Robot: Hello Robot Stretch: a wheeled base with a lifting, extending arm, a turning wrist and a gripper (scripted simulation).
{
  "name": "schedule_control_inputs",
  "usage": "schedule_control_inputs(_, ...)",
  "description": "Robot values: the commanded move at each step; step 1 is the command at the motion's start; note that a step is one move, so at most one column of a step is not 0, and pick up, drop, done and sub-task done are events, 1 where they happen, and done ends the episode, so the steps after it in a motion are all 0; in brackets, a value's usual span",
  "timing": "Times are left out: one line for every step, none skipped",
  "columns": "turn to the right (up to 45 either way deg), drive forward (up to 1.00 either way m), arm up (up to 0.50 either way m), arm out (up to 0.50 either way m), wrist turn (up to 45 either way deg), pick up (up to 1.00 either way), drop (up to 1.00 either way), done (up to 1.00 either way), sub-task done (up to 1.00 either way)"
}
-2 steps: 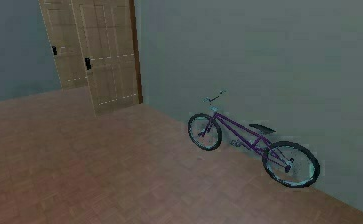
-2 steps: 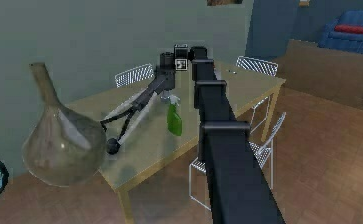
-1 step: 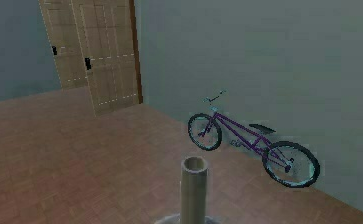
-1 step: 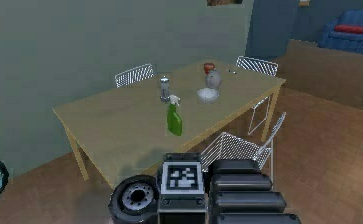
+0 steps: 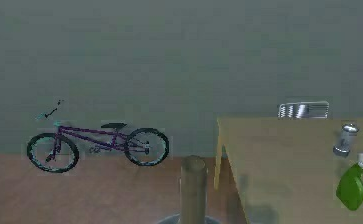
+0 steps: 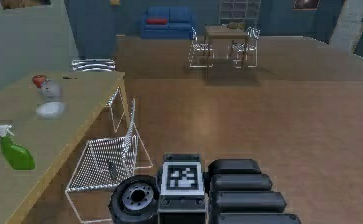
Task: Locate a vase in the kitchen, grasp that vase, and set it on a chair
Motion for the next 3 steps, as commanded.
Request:
schedule_control_inputs(45.0, 0.00, 0.00, 0.00, 0.0, 0.00, 0.00, 0.00, 0.00)
schedule_control_inputs(45.0, 0.00, 0.00, 0.00, 0.0, 0.00, 0.00, 0.00, 0.00)
schedule_control_inputs(21.0, 0.00, 0.00, 0.00, 0.0, 0.00, 0.00, 0.00, 0.00)
